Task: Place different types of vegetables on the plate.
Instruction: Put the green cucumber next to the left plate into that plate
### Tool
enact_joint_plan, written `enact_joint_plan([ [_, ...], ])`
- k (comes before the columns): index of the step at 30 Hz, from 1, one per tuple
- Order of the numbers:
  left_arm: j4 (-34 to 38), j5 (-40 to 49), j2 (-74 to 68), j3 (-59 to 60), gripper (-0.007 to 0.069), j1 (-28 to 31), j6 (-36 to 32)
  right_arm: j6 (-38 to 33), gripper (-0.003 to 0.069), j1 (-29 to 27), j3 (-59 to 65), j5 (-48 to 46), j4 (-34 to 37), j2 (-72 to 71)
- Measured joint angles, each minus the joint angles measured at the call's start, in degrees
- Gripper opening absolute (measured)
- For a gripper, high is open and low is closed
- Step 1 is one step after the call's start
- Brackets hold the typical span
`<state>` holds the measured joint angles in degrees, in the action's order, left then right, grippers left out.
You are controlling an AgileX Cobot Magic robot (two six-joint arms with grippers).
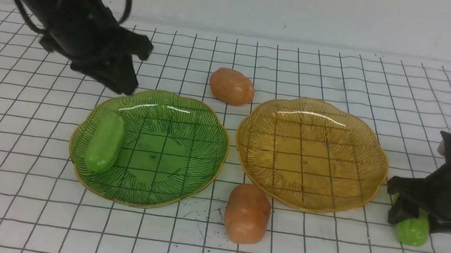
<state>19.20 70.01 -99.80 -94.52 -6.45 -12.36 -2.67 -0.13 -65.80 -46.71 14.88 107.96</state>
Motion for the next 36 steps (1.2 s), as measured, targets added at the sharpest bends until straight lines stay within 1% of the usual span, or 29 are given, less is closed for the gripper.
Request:
enact_joint_plan([
  [2,-1.42,0.32,4.70,0.52,0.0003,0.00,-0.82,0.76,0.0398,-0.72,0.00,-2.14,-0.14,-2.84],
  [3,-1.97,0.49,6.98,1.22,-0.0003,0.00,-0.82,1.79,0.0398,-1.26,0.00,-3.31,0.59,-5.94],
  [5,-2.36,0.57,10.11,2.11,-0.0007,0.00,-0.82,2.67,0.0398,-1.12,0.00,-3.57,3.44,-11.08],
  [8,-2.43,0.73,13.52,3.74,-0.0008,0.00,-0.82,1.14,0.0398,0.13,0.00,-2.19,8.11,-15.26],
  [9,-2.43,0.77,16.86,5.57,-0.0008,0.00,-0.82,-2.27,0.0398,3.13,0.00,0.88,14.03,-17.71],
  [10,-2.43,0.84,18.67,6.87,-0.0008,0.00,-0.77,-4.63,0.0398,5.37,0.00,2.65,17.75,-18.53],
  [11,-2.43,0.85,19.33,7.41,-0.0008,0.00,-0.77,-5.11,0.0398,5.86,-0.07,2.98,18.50,-18.68],
  [12,-2.48,0.96,21.78,9.71,-0.0008,0.00,-0.61,-8.52,0.0398,10.07,-0.54,4.74,23.18,-18.50],
  [13,-2.48,0.96,22.88,10.90,-0.0008,0.00,-0.54,-10.31,0.0398,12.24,-1.05,5.16,25.34,-17.91],
  [14,-2.48,0.90,24.36,12.74,-0.0008,0.00,-0.38,-12.85,0.0398,15.46,-2.46,5.40,28.18,-16.29],
  [15,-2.48,0.65,25.61,14.85,-0.0008,0.00,-0.38,-14.15,0.0398,18.91,-4.23,5.48,29.54,-14.31],
  [16,-2.48,0.65,26.01,14.85,-0.0008,0.00,-0.38,-14.43,0.0398,19.82,-4.93,5.48,29.81,-13.56],
  [17,-2.48,0.40,27.10,17.16,-0.0008,0.00,-0.38,-14.71,0.0398,22.28,-7.40,5.48,30.29,-11.05],
  [21,-2.53,0.33,30.75,21.69,-0.0008,0.00,-0.38,-13.65,0.0398,28.12,-19.89,3.27,29.83,0.52],
  [25,-2.59,0.33,32.55,22.48,-0.0008,0.00,-0.38,-11.20,0.0398,30.13,-28.57,0.38,28.44,8.52],
  [27,-2.59,0.33,33.43,22.48,-0.0008,0.00,-0.38,-9.25,0.0409,30.76,-32.23,-1.02,27.39,11.95],
  [32,-2.59,1.42,35.13,22.48,-0.0008,0.00,-0.38,-4.34,0.0541,31.86,-40.44,-7.69,22.72,17.95],
  [36,-2.53,1.66,35.46,22.48,-0.0008,0.00,-0.37,-2.86,0.0595,31.92,-43.34,-11.49,20.44,18.06],
])
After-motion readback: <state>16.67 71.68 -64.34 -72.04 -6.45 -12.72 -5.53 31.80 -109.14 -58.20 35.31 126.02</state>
